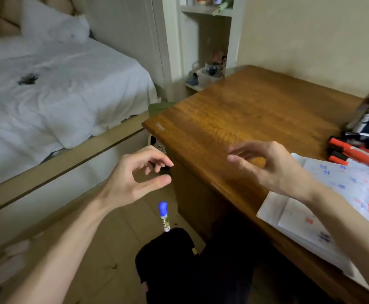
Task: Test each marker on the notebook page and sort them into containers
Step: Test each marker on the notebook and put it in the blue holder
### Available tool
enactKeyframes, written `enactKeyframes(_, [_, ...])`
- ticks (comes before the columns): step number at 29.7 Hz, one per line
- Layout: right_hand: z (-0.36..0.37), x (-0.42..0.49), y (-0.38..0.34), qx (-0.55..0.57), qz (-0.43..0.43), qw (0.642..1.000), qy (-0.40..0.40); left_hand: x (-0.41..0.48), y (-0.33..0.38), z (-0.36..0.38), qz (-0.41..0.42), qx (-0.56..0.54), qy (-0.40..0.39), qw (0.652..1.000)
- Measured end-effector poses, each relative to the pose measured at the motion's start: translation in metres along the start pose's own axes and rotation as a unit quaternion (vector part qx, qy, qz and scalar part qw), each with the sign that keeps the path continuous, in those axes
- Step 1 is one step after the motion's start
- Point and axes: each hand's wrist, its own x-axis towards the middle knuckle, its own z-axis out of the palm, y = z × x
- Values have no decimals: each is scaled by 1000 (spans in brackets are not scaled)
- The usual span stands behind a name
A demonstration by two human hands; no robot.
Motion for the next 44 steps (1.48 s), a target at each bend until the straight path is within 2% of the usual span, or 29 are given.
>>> enactKeyframes(6, [-22,-25,8,-22,38,998,38,41,20,34,37,-9,-12,999])
enactKeyframes(13, [-79,-100,41,-48,153,978,136,118,60,141,95,-65,-95,989])
enactKeyframes(17, [-114,-163,70,-72,234,933,265,156,92,225,122,-124,-186,967])
enactKeyframes(21, [-127,-196,91,-140,286,881,349,182,133,294,144,-174,-255,940])
enactKeyframes(25, [-119,-193,111,-221,289,875,318,190,130,327,134,-163,-271,939])
enactKeyframes(27, [-117,-192,112,-243,281,870,323,187,113,332,123,-136,-248,951])
enactKeyframes(28, [-118,-192,108,-210,265,876,345,186,106,330,131,-117,-224,959])
enactKeyframes(30, [-118,-194,94,1,227,886,404,186,103,334,162,-96,-184,965])
enactKeyframes(31, [-118,-194,83,103,203,874,429,185,104,333,176,-90,-172,965])
enactKeyframes(32, [-117,-194,77,158,184,863,443,184,105,332,184,-83,-172,964])
enactKeyframes(35, [-119,-196,78,151,176,864,448,183,106,333,200,-56,-200,958])
enactKeyframes(44, [-131,-210,72,115,156,876,442,185,119,339,155,-104,-288,939])
